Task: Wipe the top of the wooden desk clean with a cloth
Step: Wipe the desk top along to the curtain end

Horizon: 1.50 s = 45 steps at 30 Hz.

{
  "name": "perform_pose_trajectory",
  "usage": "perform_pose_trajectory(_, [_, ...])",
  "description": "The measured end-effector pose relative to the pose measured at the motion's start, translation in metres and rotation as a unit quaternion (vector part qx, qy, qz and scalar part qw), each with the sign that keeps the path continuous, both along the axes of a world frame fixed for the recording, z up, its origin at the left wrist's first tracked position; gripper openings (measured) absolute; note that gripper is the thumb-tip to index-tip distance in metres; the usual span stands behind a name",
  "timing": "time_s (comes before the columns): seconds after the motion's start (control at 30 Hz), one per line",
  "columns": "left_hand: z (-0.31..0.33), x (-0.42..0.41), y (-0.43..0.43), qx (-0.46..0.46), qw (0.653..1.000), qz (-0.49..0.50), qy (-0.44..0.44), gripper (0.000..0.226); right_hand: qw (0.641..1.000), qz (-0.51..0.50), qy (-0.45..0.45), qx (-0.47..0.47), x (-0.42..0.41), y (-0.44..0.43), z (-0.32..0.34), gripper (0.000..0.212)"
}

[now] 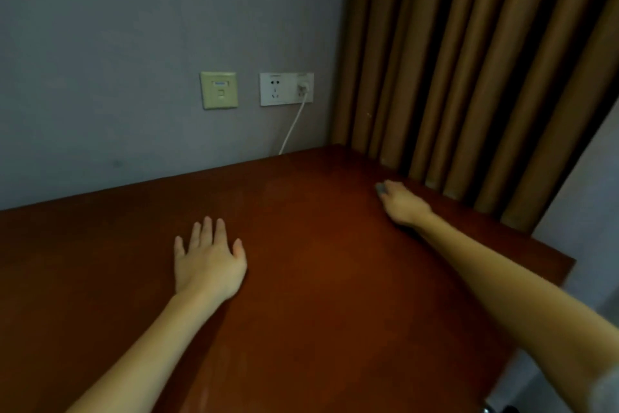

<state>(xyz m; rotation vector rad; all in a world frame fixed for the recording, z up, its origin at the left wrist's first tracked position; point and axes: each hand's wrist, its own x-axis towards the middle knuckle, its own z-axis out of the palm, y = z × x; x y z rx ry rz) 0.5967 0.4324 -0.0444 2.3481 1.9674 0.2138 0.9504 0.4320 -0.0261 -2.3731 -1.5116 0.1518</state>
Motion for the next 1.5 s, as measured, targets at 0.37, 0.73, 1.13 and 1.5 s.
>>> perform_pose_trajectory(0.37, [0.004,-0.003,-0.006,-0.002,1.000,-0.005,-0.010,0.054,0.924,0.381,-0.042,0.006,-0.195,-0.079,-0.003,0.054])
perform_pose_trajectory(0.73, [0.003,-0.003,-0.007,0.012,1.000,-0.007,-0.025,0.054,0.998,-0.034,0.050,-0.021,0.071,-0.025,0.011,0.058])
perform_pose_trajectory(1.13, [0.003,0.003,0.008,0.003,0.999,0.014,-0.037,0.055,0.987,0.157,0.003,-0.025,-0.110,0.097,0.012,0.050])
perform_pose_trajectory(1.5, [0.011,-0.009,0.024,-0.009,1.000,-0.003,-0.028,0.054,0.963,0.265,-0.014,-0.035,-0.045,-0.015,-0.001,0.062])
